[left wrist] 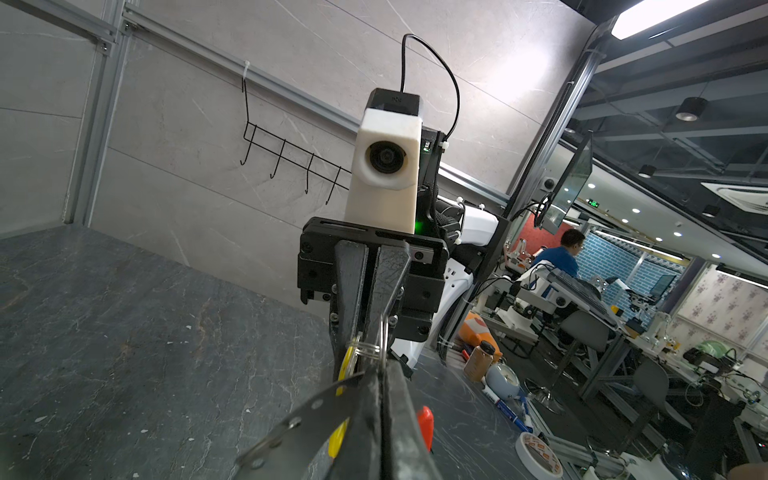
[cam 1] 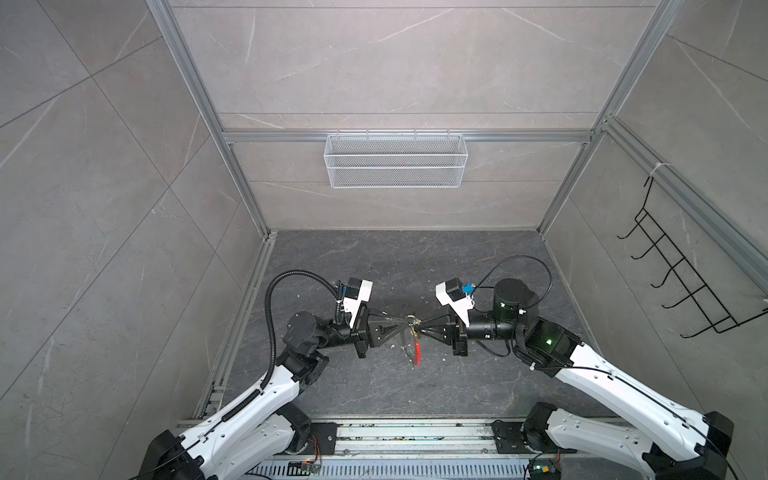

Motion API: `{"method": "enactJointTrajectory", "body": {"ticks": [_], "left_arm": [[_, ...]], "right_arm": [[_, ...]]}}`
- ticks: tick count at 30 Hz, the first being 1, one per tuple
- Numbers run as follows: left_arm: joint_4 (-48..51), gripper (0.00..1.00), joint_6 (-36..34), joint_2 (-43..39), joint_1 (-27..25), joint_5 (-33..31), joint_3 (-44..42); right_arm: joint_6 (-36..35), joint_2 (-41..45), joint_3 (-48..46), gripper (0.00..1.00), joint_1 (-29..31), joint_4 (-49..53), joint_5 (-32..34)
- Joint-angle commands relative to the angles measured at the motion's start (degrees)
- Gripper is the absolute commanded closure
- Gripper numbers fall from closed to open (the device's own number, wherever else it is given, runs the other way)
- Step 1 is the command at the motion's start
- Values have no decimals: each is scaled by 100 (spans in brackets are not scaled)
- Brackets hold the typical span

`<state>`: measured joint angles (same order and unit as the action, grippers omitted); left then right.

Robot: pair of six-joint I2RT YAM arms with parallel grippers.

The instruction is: Remove the keys from the keyring

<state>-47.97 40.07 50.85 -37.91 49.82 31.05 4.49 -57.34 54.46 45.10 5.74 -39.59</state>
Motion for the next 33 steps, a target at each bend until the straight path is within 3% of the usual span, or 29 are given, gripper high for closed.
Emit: {"method": "enactJointTrajectory", "body": {"ticks": [1, 12, 33], "left_arm": [[-322, 100, -135, -189, -40, 29, 130], [-939, 100, 146, -133, -57, -281, 40], [-1698, 100, 523, 285, -70, -658, -85]], "right_arm": [[75, -12, 106, 100, 16, 54, 160], [229, -468, 118, 100, 89, -180, -218], [112, -891, 297, 100, 661, -336, 405]]}}
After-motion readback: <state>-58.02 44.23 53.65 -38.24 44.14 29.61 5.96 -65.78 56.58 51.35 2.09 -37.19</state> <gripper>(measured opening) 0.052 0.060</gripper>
